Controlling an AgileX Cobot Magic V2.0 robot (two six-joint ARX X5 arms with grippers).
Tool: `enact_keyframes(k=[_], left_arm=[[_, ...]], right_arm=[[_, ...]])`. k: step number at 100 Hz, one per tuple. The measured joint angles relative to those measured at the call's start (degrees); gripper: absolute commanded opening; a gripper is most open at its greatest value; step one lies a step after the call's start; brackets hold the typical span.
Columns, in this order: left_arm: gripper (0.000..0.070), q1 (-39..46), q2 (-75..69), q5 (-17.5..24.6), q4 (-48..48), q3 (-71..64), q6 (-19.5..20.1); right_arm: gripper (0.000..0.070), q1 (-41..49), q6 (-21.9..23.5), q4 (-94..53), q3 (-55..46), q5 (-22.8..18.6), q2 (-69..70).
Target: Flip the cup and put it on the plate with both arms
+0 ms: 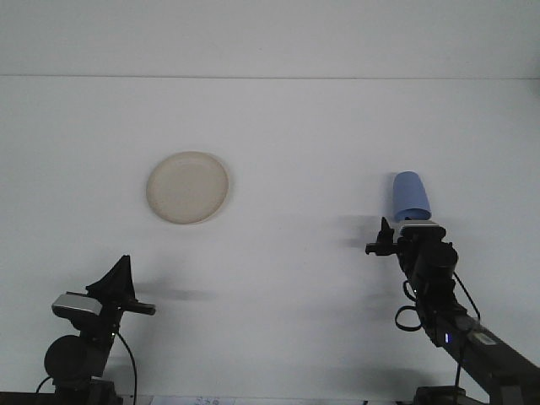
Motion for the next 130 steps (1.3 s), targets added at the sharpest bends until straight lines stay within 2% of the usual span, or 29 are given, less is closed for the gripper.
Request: enact_keyframes(k=[13,44,48,52,61,83,100,115,130], left_arm=[[0.0015,0.00,0.00,0.00,0.00,0.00,0.00],[0.0015,0.00,0.00,0.00,0.00,0.00,0.02],[0.0015,0.00,0.00,0.00,0.00,0.00,0.02],[0.0015,0.00,0.00,0.00,0.00,-0.02,0.02],[0.0015,0.00,0.00,0.00,0.00,0.00,0.02],[0.0015,0.00,0.00,0.00,-0.02,-0.02,0.00],[0.0015,0.00,0.00,0.00,0.00,0.00,0.00],[0.0015,0.00,0.00,0.00,0.00,-0.02,0.02],[0.0015,0.00,0.00,0.00,0.00,0.00,0.00]], right_arm=[[0.0370,0.00,0.13,6.43,0.33,0.00,5.62],[0.0356,-0.11,0.09,6.67,9.81,0.00,16.11],[0.0319,-0.11,0.09,6.69,11.10,0.02,17.27],[0.0250,-0.11,0.09,6.64,12.28,0.00,18.38],[0.0000,-0.13,0.09,6.56,14.27,-0.04,20.39],[0.0000,-0.13,0.13,5.40,16.00,-0.90,20.76],[0.0000,0.85,0.13,-3.50,16.00,-1.90,15.15],[0.0000,4.15,-0.17,-19.76,18.99,-4.98,4.90],[0.0000,9.75,-3.17,-45.51,33.77,-9.18,-2.91]])
